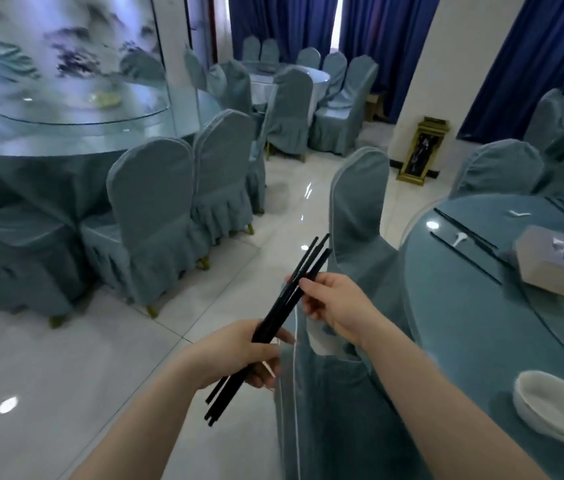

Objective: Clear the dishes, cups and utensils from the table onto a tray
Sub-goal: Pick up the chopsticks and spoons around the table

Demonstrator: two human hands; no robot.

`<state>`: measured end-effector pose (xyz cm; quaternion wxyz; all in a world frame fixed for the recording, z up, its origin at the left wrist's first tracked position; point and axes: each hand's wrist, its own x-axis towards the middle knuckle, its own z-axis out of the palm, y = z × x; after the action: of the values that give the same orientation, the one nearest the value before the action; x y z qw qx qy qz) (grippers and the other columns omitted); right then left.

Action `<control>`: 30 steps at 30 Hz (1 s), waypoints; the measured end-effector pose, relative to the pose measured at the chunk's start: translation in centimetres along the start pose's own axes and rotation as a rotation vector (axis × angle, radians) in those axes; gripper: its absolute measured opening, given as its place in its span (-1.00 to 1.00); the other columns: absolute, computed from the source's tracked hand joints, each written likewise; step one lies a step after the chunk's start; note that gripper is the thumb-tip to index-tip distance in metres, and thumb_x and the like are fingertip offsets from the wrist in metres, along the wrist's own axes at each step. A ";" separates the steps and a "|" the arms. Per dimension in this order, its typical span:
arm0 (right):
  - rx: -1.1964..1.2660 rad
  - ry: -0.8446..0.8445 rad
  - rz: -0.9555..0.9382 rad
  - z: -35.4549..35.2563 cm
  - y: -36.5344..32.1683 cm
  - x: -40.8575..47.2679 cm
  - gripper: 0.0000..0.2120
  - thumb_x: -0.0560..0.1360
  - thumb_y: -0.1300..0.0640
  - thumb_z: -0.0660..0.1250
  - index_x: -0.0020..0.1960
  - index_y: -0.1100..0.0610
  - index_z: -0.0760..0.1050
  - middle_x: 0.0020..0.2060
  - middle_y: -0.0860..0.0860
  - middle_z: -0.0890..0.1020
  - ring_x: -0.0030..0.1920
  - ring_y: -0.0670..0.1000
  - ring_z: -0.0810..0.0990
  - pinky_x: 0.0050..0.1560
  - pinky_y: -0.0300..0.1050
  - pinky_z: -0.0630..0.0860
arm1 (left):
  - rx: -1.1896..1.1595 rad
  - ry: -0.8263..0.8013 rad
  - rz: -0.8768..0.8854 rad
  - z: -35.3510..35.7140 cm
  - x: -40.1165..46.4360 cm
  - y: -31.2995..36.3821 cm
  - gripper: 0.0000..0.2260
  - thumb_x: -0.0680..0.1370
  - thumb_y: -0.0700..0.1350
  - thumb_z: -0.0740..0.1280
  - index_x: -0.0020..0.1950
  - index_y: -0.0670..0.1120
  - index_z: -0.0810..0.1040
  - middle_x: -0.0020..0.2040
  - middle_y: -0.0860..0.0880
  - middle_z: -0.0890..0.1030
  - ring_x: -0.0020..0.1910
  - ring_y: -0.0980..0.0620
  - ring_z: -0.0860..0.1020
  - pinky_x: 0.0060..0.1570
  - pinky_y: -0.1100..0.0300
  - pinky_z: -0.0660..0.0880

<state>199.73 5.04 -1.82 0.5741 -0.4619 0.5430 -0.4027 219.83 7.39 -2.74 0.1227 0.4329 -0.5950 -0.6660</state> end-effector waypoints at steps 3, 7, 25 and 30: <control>-0.078 -0.023 0.001 1.8 -0.5 3.6 -0.75 0.55 0.16 0.31 0.12 0.32 0.55 -0.43 -0.05 0.55 -0.42 -0.12 0.47 -0.43 -0.30 0.39 | 0.006 0.034 -0.043 -3.2 0.8 -0.9 -0.83 0.57 -0.12 0.27 0.14 0.02 0.53 -0.26 -0.05 0.65 -0.30 0.00 0.62 -0.29 0.21 0.52; -0.034 -0.099 -0.007 5.1 -1.6 9.2 -0.83 0.50 0.16 0.37 0.07 0.16 0.60 -0.38 -0.05 0.55 -0.41 -0.12 0.47 -0.38 -0.26 0.40 | 0.053 0.182 -0.051 -8.7 2.0 -2.1 -0.88 0.51 0.01 0.33 0.01 0.06 0.59 -0.43 0.10 0.46 -0.48 0.10 0.37 -0.45 0.26 0.35; 0.123 0.302 0.033 8.9 -5.9 32.6 -0.79 0.55 0.01 0.29 -0.09 0.15 0.56 -0.44 -0.03 0.50 -0.45 -0.07 0.45 -0.44 -0.23 0.37 | 0.000 -0.015 0.003 -31.8 18.9 3.1 -0.88 0.60 -0.11 0.26 -0.08 -0.12 0.43 -0.42 0.03 0.41 -0.49 0.07 0.36 -0.47 0.25 0.29; 0.235 0.345 0.049 0.0 -6.0 35.7 -0.69 0.61 -0.03 0.19 0.10 0.16 0.58 -0.13 0.08 0.69 -0.16 0.04 0.65 -0.18 -0.15 0.54 | -0.119 -0.094 -0.015 -32.8 28.4 7.4 -0.85 0.64 -0.08 0.17 -0.04 -0.14 0.42 -0.40 0.00 0.42 -0.50 0.07 0.33 -0.48 0.25 0.25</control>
<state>203.08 -30.85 -4.96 0.5319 -0.3026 0.5938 -0.5224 224.01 -36.35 -5.58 0.1150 0.3976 -0.5563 -0.7206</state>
